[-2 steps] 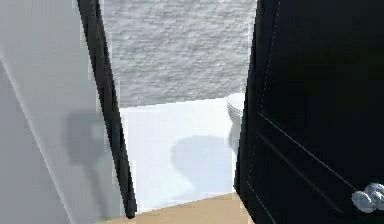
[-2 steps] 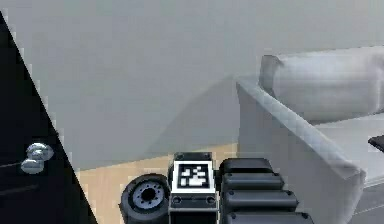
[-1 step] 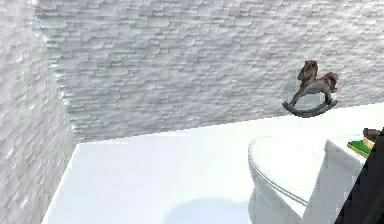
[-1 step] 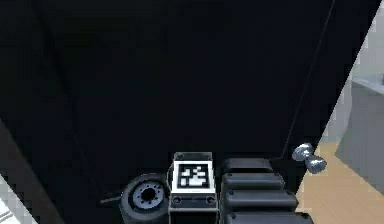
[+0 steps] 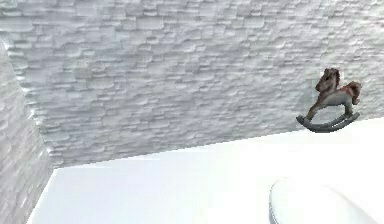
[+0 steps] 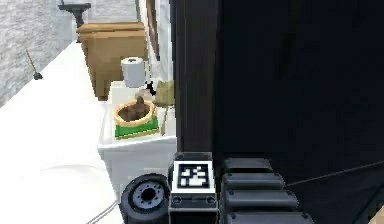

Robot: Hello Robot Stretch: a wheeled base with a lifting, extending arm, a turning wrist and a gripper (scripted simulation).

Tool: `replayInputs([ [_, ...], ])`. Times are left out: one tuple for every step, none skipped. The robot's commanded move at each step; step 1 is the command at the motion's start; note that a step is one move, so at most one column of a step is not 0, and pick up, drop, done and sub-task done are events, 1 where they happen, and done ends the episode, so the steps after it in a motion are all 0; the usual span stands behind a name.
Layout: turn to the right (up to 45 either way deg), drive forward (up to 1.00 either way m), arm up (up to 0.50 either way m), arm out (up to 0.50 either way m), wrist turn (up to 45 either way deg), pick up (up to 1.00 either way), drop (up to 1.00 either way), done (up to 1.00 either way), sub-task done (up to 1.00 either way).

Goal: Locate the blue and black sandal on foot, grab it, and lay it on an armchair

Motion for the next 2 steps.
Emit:
replayInputs([
  [0.0,0.8,0.0,0.0,0.0,0.0,0.0,0.0,0.0],
  [27.0,0.0,0.0,0.0,0.0,0.0,0.0,0.0,0.0],
])
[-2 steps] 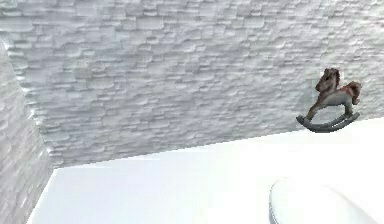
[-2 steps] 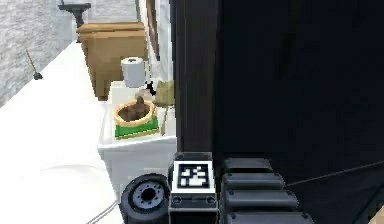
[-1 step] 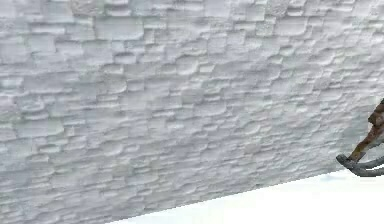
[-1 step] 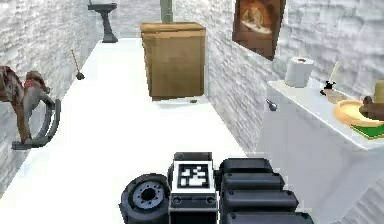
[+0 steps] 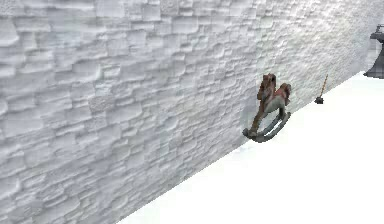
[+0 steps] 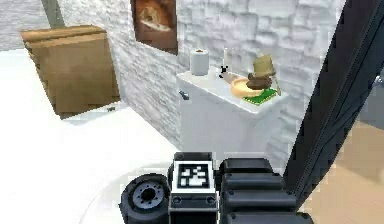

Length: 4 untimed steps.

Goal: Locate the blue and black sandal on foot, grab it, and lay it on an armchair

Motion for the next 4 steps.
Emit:
replayInputs([
  [0.0,0.45,0.0,0.0,0.0,0.0,0.0,0.0,0.0],
  [-39.0,0.0,0.0,0.0,0.0,0.0,0.0,0.0,0.0],
  [0.0,0.35,0.0,0.0,0.0,0.0,0.0,0.0,0.0],
  [45.0,0.0,0.0,0.0,0.0,0.0,0.0,0.0,0.0],
])
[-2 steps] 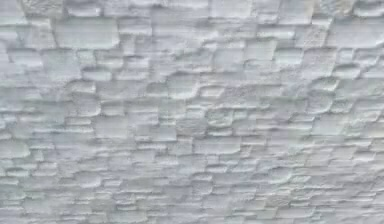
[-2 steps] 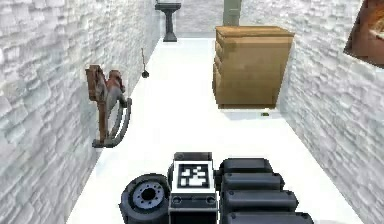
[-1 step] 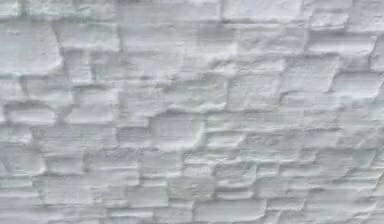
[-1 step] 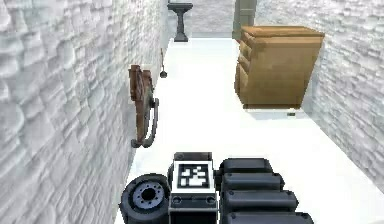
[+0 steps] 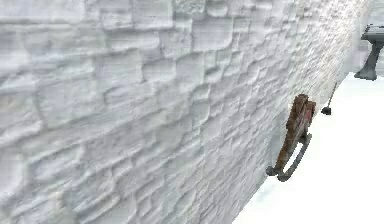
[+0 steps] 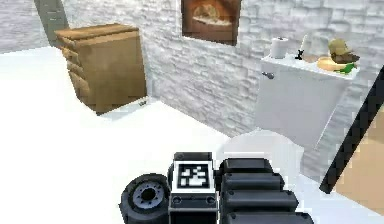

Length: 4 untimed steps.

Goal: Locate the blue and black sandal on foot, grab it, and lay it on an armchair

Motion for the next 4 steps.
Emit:
replayInputs([
  [36.0,0.0,0.0,0.0,0.0,0.0,0.0,0.0,0.0],
  [0.0,0.55,0.0,0.0,0.0,0.0,0.0,0.0,0.0],
  [9.0,0.0,0.0,0.0,0.0,0.0,0.0,0.0,0.0],
  [0.0,1.0,0.0,0.0,0.0,0.0,0.0,0.0,0.0],
])
